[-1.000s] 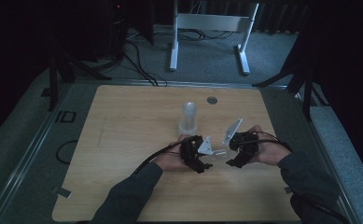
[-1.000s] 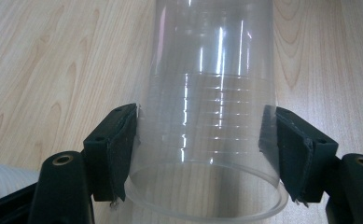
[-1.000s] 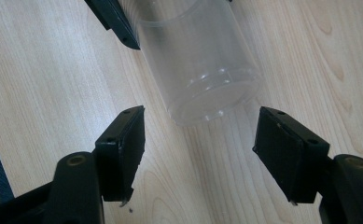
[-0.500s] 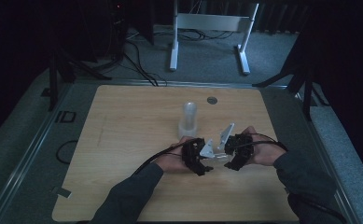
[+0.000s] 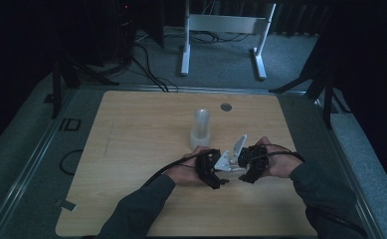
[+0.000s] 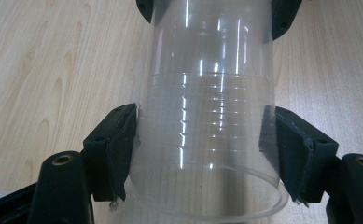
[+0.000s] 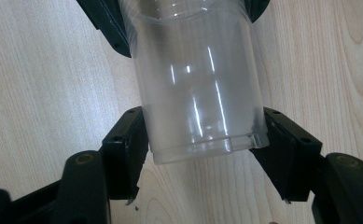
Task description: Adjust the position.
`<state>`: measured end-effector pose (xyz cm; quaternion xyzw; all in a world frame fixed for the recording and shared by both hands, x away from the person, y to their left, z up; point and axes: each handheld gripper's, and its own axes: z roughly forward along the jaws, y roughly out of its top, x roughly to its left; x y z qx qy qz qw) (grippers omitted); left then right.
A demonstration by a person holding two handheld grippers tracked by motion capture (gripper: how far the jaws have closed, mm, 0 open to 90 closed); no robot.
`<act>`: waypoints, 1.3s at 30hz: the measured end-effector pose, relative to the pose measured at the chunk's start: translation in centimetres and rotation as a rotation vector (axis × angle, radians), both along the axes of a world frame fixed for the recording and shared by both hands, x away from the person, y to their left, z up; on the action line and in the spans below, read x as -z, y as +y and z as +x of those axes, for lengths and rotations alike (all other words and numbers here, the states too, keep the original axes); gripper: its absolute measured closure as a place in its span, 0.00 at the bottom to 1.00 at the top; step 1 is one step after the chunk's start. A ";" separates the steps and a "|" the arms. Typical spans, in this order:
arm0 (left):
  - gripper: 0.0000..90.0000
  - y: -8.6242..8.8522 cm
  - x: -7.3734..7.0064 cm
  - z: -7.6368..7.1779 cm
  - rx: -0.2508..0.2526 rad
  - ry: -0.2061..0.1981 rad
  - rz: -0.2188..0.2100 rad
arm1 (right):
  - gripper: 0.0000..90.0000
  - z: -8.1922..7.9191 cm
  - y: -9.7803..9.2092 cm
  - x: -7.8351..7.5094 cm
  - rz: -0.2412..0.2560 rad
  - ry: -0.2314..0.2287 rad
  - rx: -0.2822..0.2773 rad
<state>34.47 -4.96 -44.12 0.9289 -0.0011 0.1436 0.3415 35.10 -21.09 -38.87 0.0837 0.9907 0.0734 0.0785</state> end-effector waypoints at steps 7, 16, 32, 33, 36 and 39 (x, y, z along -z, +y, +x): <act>0.32 -0.1 0.1 -0.1 0.002 -0.004 0.004 | 0.45 -0.1 0.0 0.1 -0.003 0.006 0.001; 0.31 -0.1 0.1 -0.2 0.000 -0.016 0.005 | 0.46 -0.1 -0.1 0.2 -0.001 0.001 -0.001; 0.31 0.0 0.2 -0.4 0.011 -0.023 -0.010 | 0.44 0.0 -0.1 0.6 -0.007 -0.005 -0.015; 0.31 0.0 0.2 -0.4 0.011 -0.020 -0.013 | 0.45 0.0 -0.2 0.7 -0.007 -0.005 -0.020; 0.31 0.0 0.3 -0.4 0.008 -0.011 -0.018 | 0.46 0.0 -0.2 0.7 -0.004 -0.006 -0.019; 0.28 0.0 0.2 -0.3 -0.003 -0.008 -0.020 | 0.46 0.0 -0.3 0.6 -0.004 -0.004 -0.010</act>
